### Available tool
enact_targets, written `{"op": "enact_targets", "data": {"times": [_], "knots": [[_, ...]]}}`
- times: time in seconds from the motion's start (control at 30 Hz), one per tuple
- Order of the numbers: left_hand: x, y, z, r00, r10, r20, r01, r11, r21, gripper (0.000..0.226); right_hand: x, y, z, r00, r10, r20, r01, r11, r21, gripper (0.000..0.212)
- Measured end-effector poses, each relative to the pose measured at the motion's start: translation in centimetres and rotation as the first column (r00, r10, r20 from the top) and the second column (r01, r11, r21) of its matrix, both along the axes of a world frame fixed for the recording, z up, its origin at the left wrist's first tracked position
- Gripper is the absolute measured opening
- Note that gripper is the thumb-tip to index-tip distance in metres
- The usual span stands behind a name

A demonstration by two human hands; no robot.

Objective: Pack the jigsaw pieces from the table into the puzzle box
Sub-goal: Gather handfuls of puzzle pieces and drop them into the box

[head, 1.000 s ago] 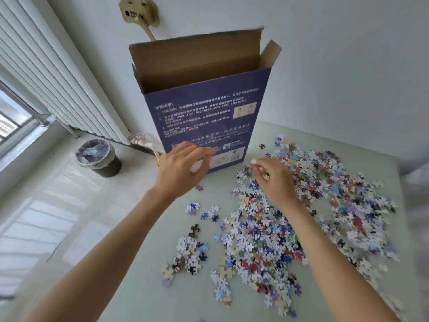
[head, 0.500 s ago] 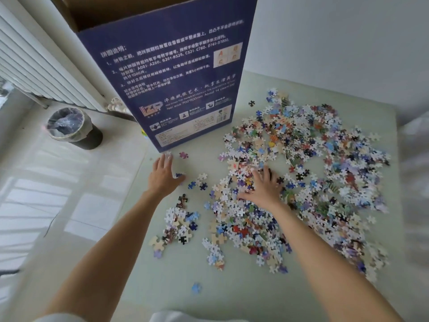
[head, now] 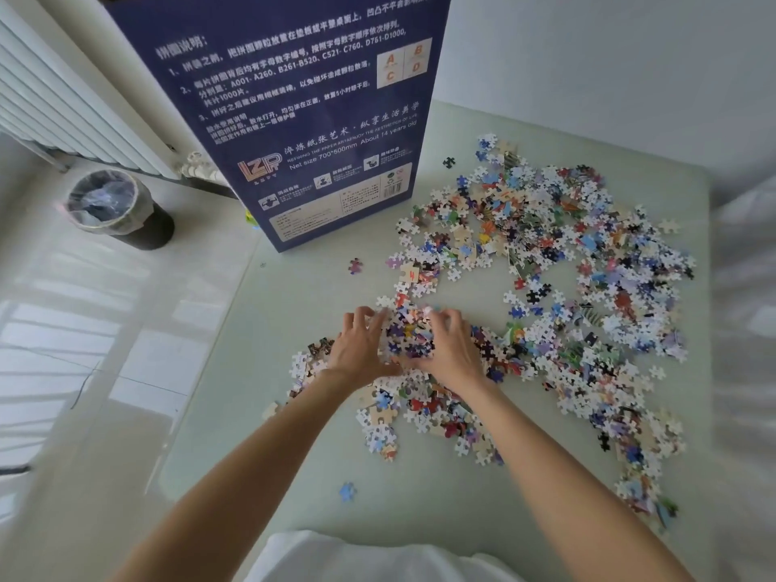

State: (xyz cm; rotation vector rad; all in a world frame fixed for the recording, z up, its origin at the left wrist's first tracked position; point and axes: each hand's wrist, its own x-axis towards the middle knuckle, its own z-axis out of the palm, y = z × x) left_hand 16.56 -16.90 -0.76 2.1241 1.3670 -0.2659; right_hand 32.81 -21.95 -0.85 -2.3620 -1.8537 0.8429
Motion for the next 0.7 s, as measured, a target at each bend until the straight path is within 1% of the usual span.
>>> {"op": "enact_targets", "data": {"times": [0.07,0.13,0.3,0.43,0.57,0.7], "knots": [[0.6,-0.1,0.0,1.000,0.017,0.006,-0.017,1.000,-0.010,0.107,0.0,0.1,0.2,1.000,-0.010,-0.008,0.010,0.999,-0.040,0.101],[0.9,0.0,0.2,0.997,0.064,0.033,-0.063,0.997,-0.037,0.102,0.1,0.3,0.2,1.000,0.008,0.010,-0.007,0.998,-0.065,0.100],[1.1,0.4,0.6,0.978,0.178,0.107,-0.163,0.977,-0.135,0.082,0.0,1.3,0.1,0.999,0.021,0.040,-0.019,0.999,-0.048,0.074],[0.8,0.1,0.7,0.965,0.191,0.179,-0.172,0.978,-0.114,0.061,-0.5,1.7,0.2,1.000,0.014,0.007,-0.014,0.999,-0.037,0.065],[0.4,0.3,0.6,0.946,0.192,0.262,-0.181,0.981,-0.066,0.040,-0.6,1.7,0.7,0.997,0.029,-0.068,-0.030,0.999,-0.018,0.052],[0.0,0.7,0.8,0.936,0.221,0.273,-0.211,0.975,-0.066,0.026,-0.3,1.5,1.1,0.997,0.031,-0.069,-0.030,0.999,0.023,0.042]]}}
